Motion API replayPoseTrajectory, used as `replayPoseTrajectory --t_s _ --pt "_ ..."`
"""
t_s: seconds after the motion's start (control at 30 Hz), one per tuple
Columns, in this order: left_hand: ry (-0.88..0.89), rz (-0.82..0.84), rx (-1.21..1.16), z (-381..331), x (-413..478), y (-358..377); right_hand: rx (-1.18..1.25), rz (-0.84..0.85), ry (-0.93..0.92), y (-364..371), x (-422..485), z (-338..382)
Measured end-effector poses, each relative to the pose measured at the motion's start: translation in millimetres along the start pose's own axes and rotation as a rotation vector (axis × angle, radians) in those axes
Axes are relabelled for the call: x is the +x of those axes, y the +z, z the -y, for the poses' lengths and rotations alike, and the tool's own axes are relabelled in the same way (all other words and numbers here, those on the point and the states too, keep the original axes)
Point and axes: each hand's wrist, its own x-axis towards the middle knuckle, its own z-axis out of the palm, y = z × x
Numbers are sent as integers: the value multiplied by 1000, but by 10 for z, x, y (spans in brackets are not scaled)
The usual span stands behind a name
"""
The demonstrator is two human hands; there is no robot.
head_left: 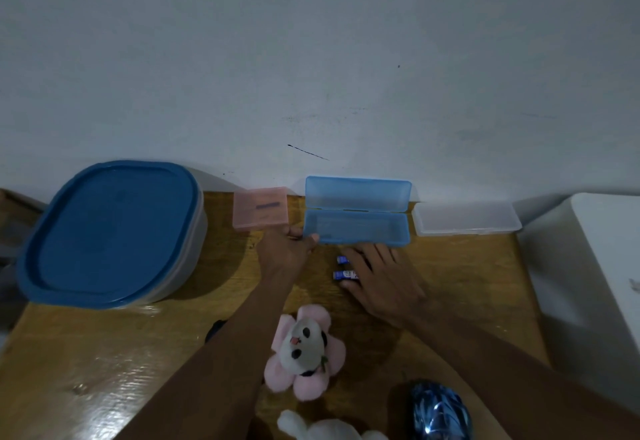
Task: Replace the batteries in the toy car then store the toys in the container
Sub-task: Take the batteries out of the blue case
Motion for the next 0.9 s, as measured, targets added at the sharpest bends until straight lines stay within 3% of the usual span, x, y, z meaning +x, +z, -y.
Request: replayPoseTrajectory --t_s 0.5,0.63,0.7,0.9 --pt "52 5 91 -37 -18 -37 -45 -116 -38 46 6 -12" --pt "119 -14 223 -86 -48 -49 104 -193 -64 -48 51 -75" --pt "151 -22 221 -99 -78 -44 197 -290 38 -156 146 -153" --pt "243 11 205 -72 -117 -13 597 -491 703 -488 489 -563"
